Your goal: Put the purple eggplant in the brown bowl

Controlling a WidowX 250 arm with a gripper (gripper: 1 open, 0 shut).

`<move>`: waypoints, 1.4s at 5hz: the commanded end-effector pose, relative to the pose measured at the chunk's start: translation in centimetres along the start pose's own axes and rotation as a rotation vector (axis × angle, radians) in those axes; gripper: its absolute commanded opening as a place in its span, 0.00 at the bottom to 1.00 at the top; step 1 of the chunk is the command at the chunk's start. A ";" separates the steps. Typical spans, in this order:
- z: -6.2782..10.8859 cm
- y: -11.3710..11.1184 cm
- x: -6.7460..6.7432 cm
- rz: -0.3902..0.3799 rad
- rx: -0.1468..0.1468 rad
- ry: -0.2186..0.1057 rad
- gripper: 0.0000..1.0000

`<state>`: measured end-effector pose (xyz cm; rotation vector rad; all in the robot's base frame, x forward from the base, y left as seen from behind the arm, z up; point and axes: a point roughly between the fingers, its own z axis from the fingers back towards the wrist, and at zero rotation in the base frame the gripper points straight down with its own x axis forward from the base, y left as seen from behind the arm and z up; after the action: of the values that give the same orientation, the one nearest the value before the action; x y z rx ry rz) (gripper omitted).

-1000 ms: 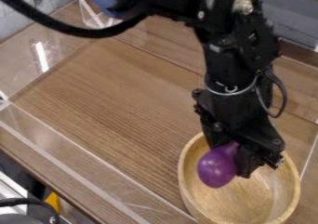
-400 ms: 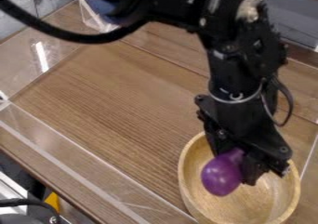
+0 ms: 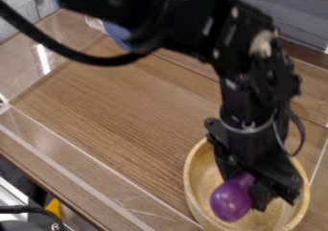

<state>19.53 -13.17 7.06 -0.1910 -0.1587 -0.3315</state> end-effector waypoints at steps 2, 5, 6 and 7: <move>-0.8 -0.2 0.2 -0.001 -0.001 -0.014 0.00; -0.3 0.3 -0.3 0.036 -0.006 0.009 1.00; 0.2 0.6 -0.4 0.049 -0.008 0.016 1.00; 0.6 1.0 -0.5 0.060 -0.009 0.019 1.00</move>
<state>18.70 -11.82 6.45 -0.1876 -0.0909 -0.2771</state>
